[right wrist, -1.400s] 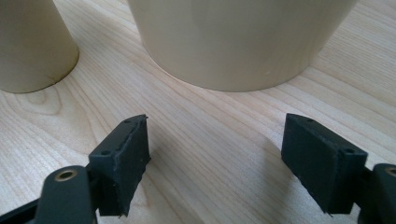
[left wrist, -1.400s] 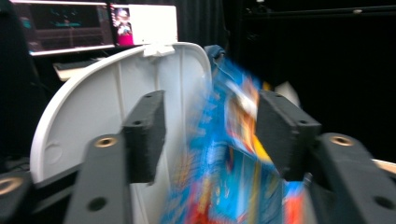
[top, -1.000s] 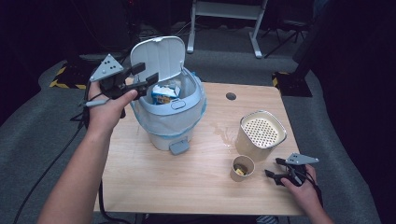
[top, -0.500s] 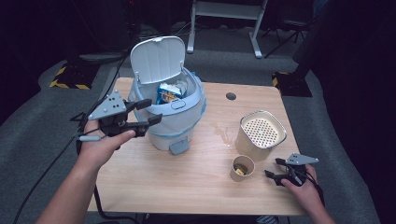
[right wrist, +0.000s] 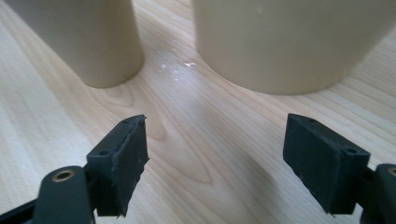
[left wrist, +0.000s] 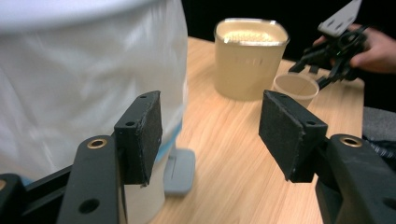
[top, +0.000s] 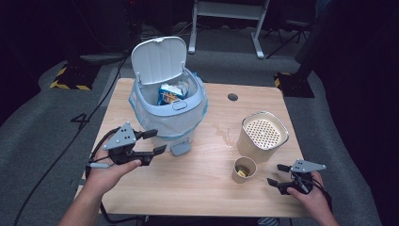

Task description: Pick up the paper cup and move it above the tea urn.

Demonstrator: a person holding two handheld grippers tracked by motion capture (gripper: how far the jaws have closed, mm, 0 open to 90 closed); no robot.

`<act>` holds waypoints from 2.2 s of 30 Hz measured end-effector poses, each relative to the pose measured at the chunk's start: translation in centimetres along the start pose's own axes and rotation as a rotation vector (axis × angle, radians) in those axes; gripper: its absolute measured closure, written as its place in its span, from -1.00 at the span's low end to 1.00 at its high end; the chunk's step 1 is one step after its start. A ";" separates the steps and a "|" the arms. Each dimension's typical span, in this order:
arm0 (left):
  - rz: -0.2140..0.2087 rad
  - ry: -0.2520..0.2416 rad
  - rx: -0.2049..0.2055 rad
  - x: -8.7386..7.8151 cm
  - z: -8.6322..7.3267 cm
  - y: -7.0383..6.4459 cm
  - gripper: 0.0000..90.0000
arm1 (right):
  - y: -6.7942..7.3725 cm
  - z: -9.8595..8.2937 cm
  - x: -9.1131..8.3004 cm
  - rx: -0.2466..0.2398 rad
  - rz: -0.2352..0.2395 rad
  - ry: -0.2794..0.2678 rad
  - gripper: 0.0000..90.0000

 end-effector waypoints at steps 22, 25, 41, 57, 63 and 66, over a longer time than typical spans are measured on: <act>0.091 0.180 -0.086 2.2 -9.6 1.8 -0.09 | 3.4 1.6 0.5 -0.036 0.105 -0.057 -0.60; 0.098 0.202 -0.122 2.6 -10.8 2.1 -0.08 | 3.6 1.5 0.8 -0.019 0.112 -0.081 -0.59; 0.103 0.329 -0.137 3.6 -14.4 1.8 -0.15 | 6.0 3.1 3.0 -0.067 0.124 -0.132 -0.62; 0.155 0.405 -0.108 3.9 -15.4 2.1 -0.44 | 7.5 4.7 6.2 -0.088 0.127 -0.146 -0.54; 0.156 0.406 -0.108 3.9 -15.4 2.1 -0.45 | 7.3 5.0 6.5 -0.067 0.124 -0.163 -0.41; 0.156 0.405 -0.108 3.9 -15.4 2.1 -0.45 | 7.1 5.0 6.4 -0.059 0.135 -0.167 -0.38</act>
Point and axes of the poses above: each handheld gripper's, and its own axes: x roughly forward along the jaws, z roughly out of its top, y roughly to its left, the point moved 7 cm from there along x, roughly forward along the jaws, and after that the axes turned 5 degrees about -y, right-handed, at the moved point
